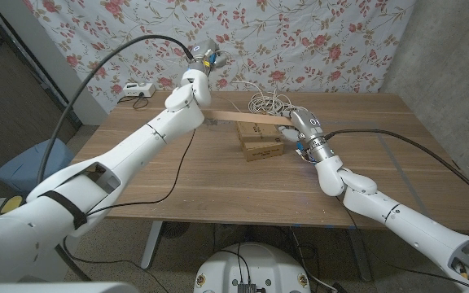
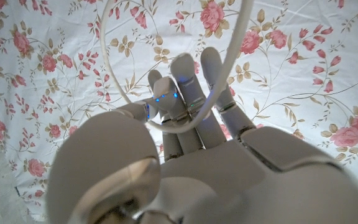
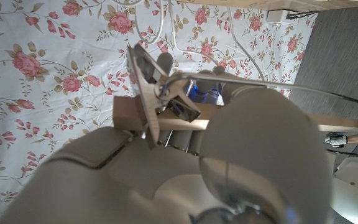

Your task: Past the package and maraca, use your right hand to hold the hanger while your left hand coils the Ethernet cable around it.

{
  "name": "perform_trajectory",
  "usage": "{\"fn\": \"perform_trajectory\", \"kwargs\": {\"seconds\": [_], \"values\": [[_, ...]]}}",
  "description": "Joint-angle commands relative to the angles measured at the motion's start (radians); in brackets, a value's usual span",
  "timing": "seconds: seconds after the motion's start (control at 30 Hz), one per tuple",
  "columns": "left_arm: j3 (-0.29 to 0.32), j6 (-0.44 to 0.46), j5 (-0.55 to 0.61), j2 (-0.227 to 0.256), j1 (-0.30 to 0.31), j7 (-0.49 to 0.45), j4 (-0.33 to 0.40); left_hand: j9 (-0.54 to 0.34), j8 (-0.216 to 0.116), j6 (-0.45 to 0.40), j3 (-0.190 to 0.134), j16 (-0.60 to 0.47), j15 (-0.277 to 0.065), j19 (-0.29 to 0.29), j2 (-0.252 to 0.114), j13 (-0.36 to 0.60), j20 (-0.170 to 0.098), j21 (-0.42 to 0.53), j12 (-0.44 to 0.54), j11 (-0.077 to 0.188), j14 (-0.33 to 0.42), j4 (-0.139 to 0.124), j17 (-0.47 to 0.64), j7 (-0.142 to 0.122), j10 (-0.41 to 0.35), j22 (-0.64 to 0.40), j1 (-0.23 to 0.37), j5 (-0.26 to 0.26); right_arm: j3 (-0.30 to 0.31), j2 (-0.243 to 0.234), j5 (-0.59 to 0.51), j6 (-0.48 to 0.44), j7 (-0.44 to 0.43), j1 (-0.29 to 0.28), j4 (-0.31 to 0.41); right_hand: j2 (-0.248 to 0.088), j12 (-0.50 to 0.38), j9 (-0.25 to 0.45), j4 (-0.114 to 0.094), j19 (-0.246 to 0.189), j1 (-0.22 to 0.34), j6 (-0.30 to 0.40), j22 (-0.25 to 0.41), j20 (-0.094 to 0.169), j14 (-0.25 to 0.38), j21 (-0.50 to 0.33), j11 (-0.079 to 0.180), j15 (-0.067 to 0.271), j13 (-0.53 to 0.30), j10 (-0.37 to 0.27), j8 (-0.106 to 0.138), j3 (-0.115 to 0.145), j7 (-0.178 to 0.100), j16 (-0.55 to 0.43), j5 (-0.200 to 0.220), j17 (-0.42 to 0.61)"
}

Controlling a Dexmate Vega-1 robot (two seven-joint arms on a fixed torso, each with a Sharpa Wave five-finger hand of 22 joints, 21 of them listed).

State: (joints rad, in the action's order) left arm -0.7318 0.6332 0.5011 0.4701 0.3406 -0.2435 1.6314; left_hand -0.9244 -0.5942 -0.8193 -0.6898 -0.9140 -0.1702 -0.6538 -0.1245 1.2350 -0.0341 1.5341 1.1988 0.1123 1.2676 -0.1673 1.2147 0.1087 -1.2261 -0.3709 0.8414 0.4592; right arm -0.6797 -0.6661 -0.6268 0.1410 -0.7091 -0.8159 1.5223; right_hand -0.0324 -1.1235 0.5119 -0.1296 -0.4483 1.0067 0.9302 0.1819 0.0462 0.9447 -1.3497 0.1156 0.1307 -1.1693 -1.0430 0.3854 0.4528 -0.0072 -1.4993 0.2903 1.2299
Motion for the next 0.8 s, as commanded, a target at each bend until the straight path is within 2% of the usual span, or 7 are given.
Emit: {"fn": "perform_trajectory", "kwargs": {"seconds": [0.03,0.17,0.5,0.8], "values": [[0.008,-0.07,-0.104,0.034,-0.09,0.096,0.059,-0.016,-0.012,0.004,-0.009,-0.008,0.002,0.001,-0.008,0.003,0.002,0.003,0.013,0.0,-0.008,0.0,0.005,0.001,0.005,-0.001,-0.006,-0.002,0.011,0.009,0.01,-0.013,-0.007,-0.009,0.017,-0.135,0.003,0.001,-0.004,-0.003,-0.119,0.006,0.001,0.091,0.005,0.001,0.002,0.081,0.012,-0.008,0.004,0.004,0.001,-0.005,0.006,0.002],[-0.011,-0.056,-0.114,0.061,-0.14,0.199,0.113,-0.013,-0.014,0.002,-0.01,-0.013,0.0,0.001,-0.009,0.002,0.001,0.001,0.021,-0.001,-0.01,0.002,0.007,0.001,0.008,0.004,-0.009,-0.004,0.014,0.016,0.023,-0.009,-0.009,-0.006,0.007,-0.136,0.0,0.002,-0.003,-0.005,-0.118,0.005,0.001,0.091,0.006,0.001,0.001,0.081,0.008,-0.007,0.005,0.004,0.002,-0.005,0.006,0.002],[0.002,0.049,-0.227,0.105,-0.211,0.426,0.233,-0.01,-0.021,-0.004,-0.016,-0.029,-0.002,-0.006,-0.016,0.002,-0.004,0.006,0.044,0.001,-0.009,0.01,0.008,0.008,0.013,0.014,-0.013,-0.011,0.013,0.045,0.046,-0.011,-0.015,0.02,-0.037,-0.136,-0.008,0.002,-0.004,-0.004,-0.118,0.004,0.001,0.094,0.006,0.002,0.0,0.081,-0.006,-0.002,0.005,0.003,0.002,-0.005,0.007,0.002],[-0.029,0.206,-0.305,0.183,-0.304,0.606,0.329,0.008,-0.021,-0.017,-0.022,-0.04,0.0,-0.018,-0.023,0.002,-0.007,0.013,0.064,0.003,-0.007,0.019,0.006,0.017,0.019,0.022,-0.012,-0.019,0.002,0.057,0.06,0.002,-0.009,0.045,-0.068,-0.136,-0.006,-0.001,-0.003,-0.005,-0.118,0.006,0.002,0.093,0.006,0.001,-0.001,0.081,-0.001,-0.004,0.005,0.002,0.003,-0.005,0.007,0.002]]}}
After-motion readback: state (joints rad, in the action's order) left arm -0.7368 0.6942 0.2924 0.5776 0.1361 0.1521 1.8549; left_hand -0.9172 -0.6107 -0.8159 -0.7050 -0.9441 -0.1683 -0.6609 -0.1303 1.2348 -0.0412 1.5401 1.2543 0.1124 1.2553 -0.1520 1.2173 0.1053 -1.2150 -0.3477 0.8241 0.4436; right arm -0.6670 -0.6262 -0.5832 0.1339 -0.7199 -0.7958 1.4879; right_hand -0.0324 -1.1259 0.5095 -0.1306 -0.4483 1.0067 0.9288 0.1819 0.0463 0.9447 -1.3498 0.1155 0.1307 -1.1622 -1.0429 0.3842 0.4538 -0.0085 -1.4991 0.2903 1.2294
